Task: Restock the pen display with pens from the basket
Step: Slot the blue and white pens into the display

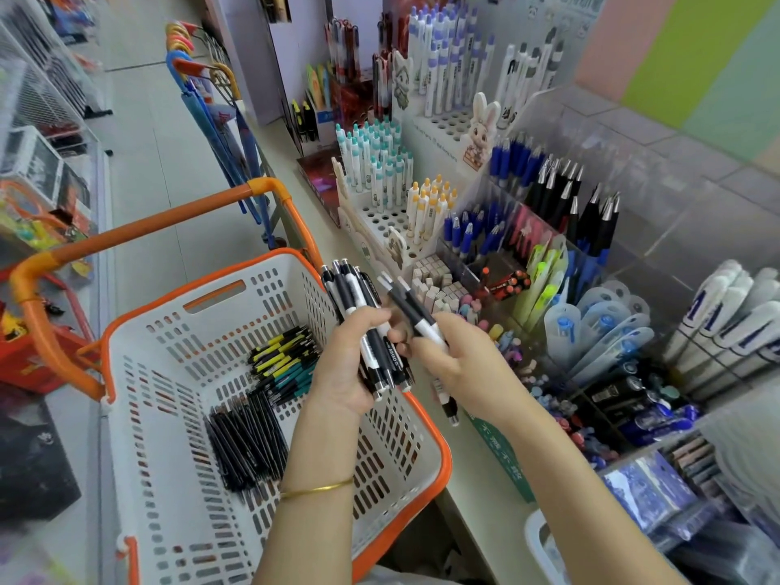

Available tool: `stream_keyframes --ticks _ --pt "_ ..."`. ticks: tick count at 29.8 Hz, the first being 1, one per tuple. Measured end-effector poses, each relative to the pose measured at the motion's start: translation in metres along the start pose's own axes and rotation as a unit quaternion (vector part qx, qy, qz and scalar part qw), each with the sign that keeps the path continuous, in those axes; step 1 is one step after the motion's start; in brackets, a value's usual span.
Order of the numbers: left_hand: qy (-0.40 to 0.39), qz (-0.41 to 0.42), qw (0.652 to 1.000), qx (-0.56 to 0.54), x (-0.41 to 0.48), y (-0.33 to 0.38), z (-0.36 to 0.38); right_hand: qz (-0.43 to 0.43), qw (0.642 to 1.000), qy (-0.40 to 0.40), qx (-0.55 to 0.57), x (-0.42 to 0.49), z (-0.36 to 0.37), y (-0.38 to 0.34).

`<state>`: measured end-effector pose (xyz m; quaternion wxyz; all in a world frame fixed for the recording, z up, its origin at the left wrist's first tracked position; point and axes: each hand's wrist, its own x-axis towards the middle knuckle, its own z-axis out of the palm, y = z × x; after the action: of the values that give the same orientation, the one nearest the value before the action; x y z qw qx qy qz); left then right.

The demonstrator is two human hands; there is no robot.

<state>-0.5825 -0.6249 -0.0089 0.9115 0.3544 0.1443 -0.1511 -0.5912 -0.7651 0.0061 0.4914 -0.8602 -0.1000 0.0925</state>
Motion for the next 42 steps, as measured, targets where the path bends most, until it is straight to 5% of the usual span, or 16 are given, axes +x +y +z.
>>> stream_keyframes --ticks 4,8,15,26,33,39,42 --pt "-0.071 -0.020 0.994 -0.080 -0.001 -0.003 -0.004 0.089 0.960 0.073 0.255 0.005 -0.010 -0.007" --pt "-0.148 -0.063 0.983 -0.087 -0.003 -0.004 -0.007 0.060 0.962 0.092 0.249 0.019 -0.018 -0.018" --pt "-0.158 -0.097 0.982 -0.033 -0.008 -0.005 0.003 0.069 0.976 0.023 0.206 0.040 -0.015 -0.033" --pt "-0.089 -0.100 0.990 -0.038 -0.009 -0.009 0.003 0.075 0.986 0.049 0.139 0.046 -0.011 -0.024" --pt "-0.040 -0.087 0.995 0.000 -0.005 -0.010 0.008 0.019 0.983 0.149 0.107 0.053 -0.016 -0.019" --pt "0.040 -0.076 0.994 -0.074 -0.004 -0.013 0.000 -0.019 0.944 0.275 0.182 0.048 -0.028 -0.023" --pt "0.068 -0.048 0.992 -0.097 0.000 -0.011 -0.003 -0.030 0.948 0.275 0.161 0.039 -0.022 -0.020"
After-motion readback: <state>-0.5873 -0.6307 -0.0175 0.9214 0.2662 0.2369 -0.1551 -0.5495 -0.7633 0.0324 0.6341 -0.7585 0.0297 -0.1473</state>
